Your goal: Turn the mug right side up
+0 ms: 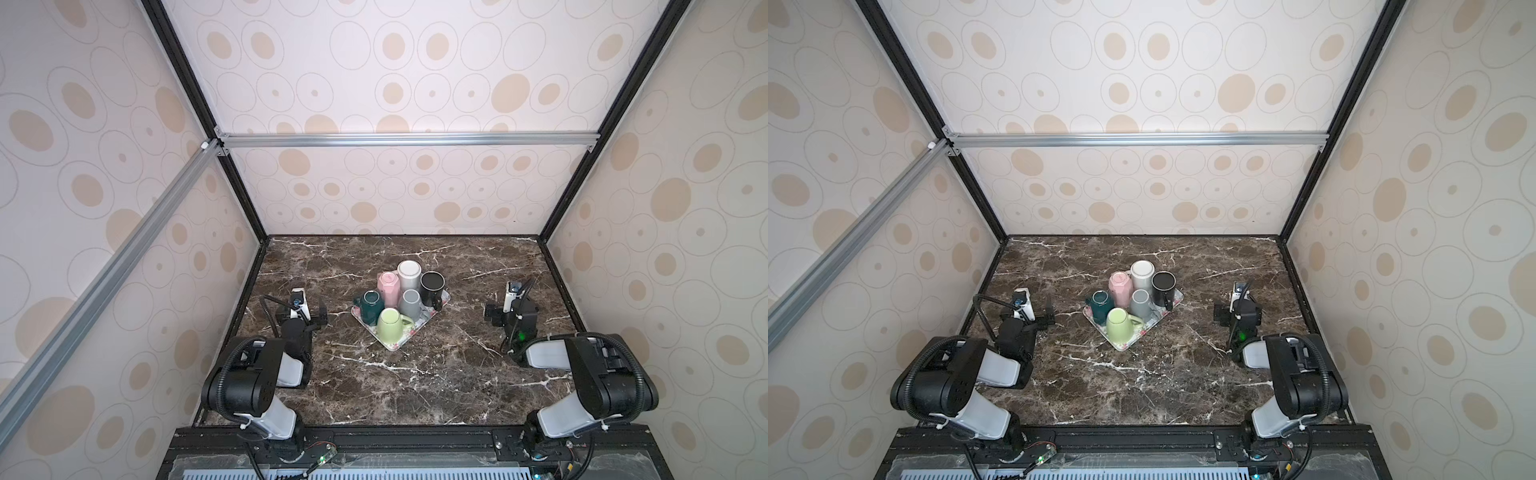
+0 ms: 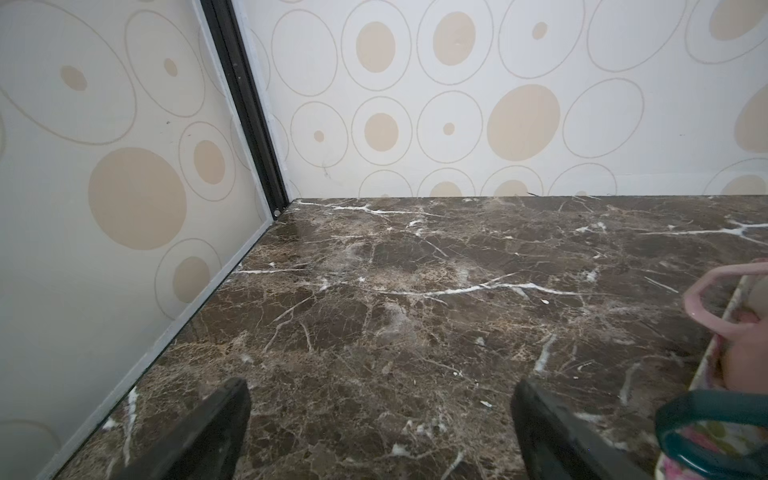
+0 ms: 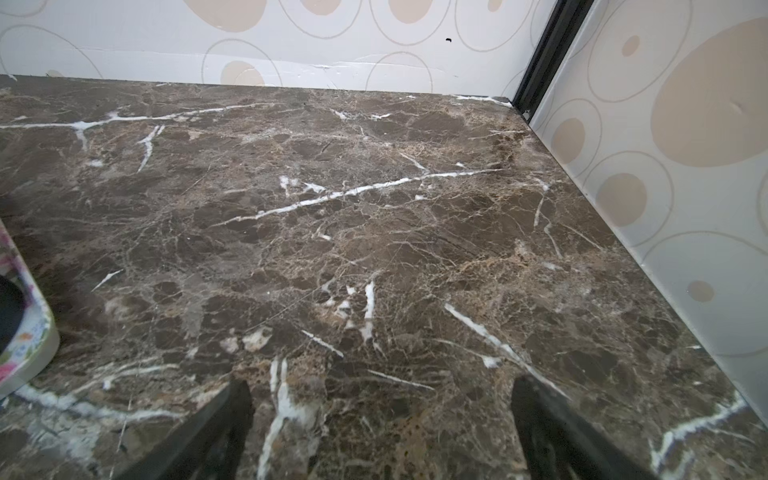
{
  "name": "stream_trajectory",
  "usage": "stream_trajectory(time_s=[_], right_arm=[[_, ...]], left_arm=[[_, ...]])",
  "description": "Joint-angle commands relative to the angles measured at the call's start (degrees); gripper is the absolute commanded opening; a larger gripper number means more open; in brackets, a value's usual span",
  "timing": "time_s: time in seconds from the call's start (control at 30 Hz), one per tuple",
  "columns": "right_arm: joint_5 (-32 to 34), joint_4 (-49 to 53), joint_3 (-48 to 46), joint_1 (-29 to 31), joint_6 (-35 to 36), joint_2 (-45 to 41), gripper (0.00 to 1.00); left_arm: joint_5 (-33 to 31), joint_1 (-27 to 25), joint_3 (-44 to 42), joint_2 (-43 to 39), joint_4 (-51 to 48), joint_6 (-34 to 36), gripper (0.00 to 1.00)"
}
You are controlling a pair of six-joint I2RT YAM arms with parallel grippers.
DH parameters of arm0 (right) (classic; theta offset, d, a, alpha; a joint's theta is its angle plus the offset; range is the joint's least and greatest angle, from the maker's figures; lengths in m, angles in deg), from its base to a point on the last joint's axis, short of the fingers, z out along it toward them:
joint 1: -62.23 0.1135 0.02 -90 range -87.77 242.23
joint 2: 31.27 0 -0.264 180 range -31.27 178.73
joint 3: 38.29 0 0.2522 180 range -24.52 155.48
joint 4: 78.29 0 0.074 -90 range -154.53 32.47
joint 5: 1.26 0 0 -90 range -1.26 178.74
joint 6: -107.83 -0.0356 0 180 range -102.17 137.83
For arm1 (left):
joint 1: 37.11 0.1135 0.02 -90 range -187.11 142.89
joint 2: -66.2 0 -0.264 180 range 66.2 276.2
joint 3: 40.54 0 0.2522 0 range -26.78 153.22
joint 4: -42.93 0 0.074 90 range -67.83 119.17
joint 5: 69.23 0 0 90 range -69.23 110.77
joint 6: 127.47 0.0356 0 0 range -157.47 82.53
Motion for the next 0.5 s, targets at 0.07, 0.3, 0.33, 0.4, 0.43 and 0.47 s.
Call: stream_trajectory(time_s=[0.07, 0.3, 0.33, 0.4, 0.43, 0.47], right_arm=[[-0.8, 0.1, 1.1, -0.3, 0.0, -0.1, 1.0], [-1.8, 0.5, 1.1, -0.8, -0.1, -0.3, 1.0], [-1.8, 0.5, 1.1, -0.9, -0.2, -0.3, 1.0], [-1.9, 0.7, 1.3, -0.9, -0.1, -0.2, 1.0], [-2.1, 0.8, 1.5, -1.0, -0.4, 0.0, 1.0], [-2.3, 1.0, 1.5, -1.0, -0.5, 0.0, 1.0]], left_arm=[[1.9, 0.7, 1.3, -0.1, 0.1, 1.0, 0.98], [1.9, 0.6, 1.4, 0.0, 0.0, 0.9, 0.98], [1.9, 0.6, 1.4, 0.0, 0.0, 0.9, 0.98], [1.9, 0.7, 1.4, 0.0, 0.0, 0.9, 0.98], [1.9, 0.7, 1.4, -0.1, 0.0, 1.0, 0.98], [1.9, 0.7, 1.4, 0.0, 0.1, 1.0, 0.98]])
